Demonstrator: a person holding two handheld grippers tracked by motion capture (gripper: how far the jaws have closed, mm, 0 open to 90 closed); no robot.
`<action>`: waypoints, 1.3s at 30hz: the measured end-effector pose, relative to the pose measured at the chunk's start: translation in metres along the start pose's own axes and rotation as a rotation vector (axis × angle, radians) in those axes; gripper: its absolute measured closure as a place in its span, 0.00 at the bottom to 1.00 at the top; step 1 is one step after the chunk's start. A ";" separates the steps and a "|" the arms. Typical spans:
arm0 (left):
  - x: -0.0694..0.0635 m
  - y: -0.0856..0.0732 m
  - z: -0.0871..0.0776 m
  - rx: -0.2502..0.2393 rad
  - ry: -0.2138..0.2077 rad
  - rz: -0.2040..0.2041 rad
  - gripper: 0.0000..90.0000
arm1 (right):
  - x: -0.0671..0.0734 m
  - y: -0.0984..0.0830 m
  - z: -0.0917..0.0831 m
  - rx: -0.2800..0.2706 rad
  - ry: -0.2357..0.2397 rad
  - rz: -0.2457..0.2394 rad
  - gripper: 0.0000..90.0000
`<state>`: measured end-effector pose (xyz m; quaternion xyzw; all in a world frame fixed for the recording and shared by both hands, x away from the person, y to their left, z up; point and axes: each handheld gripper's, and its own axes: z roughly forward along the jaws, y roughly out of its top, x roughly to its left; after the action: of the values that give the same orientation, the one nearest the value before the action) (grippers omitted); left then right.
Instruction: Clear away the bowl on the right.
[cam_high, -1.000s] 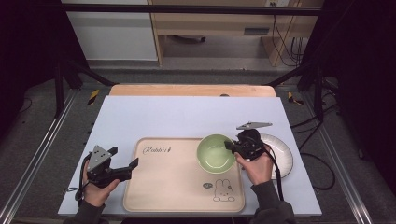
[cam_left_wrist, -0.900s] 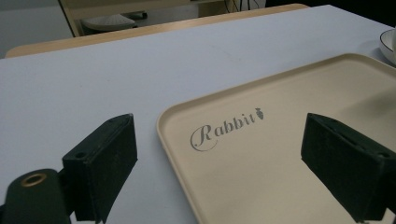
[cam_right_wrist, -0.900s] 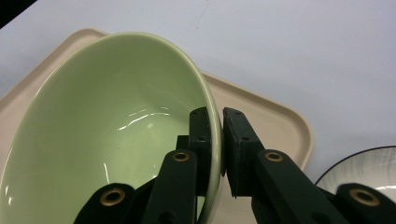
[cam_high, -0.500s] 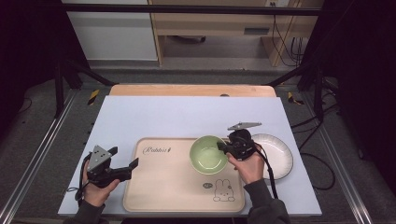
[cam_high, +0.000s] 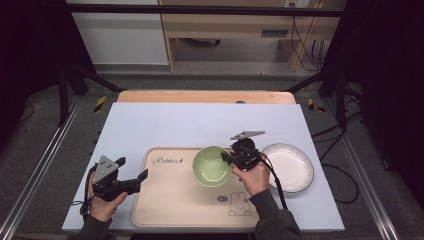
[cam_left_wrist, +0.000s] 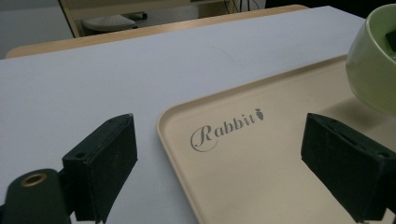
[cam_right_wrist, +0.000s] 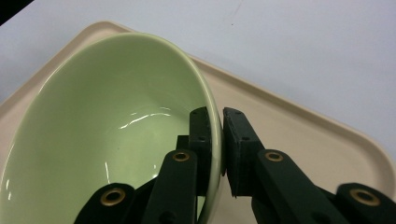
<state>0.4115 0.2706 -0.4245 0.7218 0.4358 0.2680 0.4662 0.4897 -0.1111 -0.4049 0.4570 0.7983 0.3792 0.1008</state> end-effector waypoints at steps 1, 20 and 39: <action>0.000 0.000 0.000 0.000 0.000 0.001 0.12 | 0.002 0.000 0.003 0.002 0.004 0.000 0.92; 0.000 0.000 0.000 0.001 -0.002 0.000 0.12 | 0.019 0.000 0.029 0.051 0.039 -0.024 0.91; -0.001 0.000 0.001 0.003 -0.003 0.000 0.12 | 0.026 -0.004 0.040 0.089 0.054 -0.024 0.91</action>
<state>0.4116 0.2698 -0.4252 0.7229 0.4354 0.2665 0.4657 0.4935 -0.0708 -0.4306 0.4411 0.8221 0.3543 0.0633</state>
